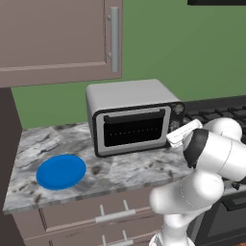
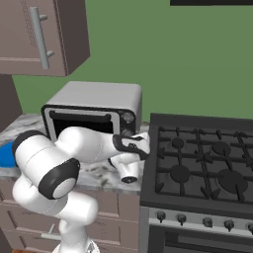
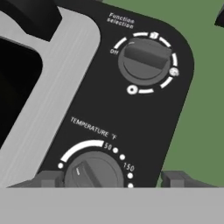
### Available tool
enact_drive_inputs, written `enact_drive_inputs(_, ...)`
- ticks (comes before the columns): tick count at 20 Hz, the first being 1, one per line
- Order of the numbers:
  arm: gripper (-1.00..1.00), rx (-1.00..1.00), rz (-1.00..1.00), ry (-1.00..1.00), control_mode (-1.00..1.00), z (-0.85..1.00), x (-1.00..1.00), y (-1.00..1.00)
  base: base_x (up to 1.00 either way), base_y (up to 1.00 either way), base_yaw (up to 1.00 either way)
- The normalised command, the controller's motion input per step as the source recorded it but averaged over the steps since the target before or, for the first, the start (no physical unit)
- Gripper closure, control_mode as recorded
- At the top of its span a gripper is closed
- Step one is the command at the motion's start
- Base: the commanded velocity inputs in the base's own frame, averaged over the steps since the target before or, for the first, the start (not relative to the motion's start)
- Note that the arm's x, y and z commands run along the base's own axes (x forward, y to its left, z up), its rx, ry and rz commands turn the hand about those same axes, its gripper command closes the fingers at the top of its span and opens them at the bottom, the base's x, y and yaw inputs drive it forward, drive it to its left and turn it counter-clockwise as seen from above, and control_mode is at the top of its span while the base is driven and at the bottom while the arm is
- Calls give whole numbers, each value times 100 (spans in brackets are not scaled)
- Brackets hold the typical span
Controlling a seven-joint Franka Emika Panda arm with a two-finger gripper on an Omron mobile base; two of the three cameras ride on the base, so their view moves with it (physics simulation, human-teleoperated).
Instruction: Pull the toaster oven rack outwards. Pick up the baguette from the plate and place it on the toaster oven rack. Close the toaster oven door fully and set the temperature to the lowest setting.
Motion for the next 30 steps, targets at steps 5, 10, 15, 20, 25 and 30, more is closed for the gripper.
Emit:
enact_drive_inputs(5,100,0,-12,-14,-100,0,-4,13,0,0,0)
enact_drive_inputs(10,100,-2,-19,-29,-100,0,-8,21,0,0,0)
enact_drive_inputs(15,100,-4,-12,-13,-100,0,2,3,0,0,0)
enact_drive_inputs(20,100,-3,0,0,-100,0,14,-2,0,0,0)
enact_drive_inputs(25,100,-46,5,0,-100,1,1,0,0,0,0)
enact_drive_inputs(30,100,-63,11,1,-100,7,0,0,0,0,0)
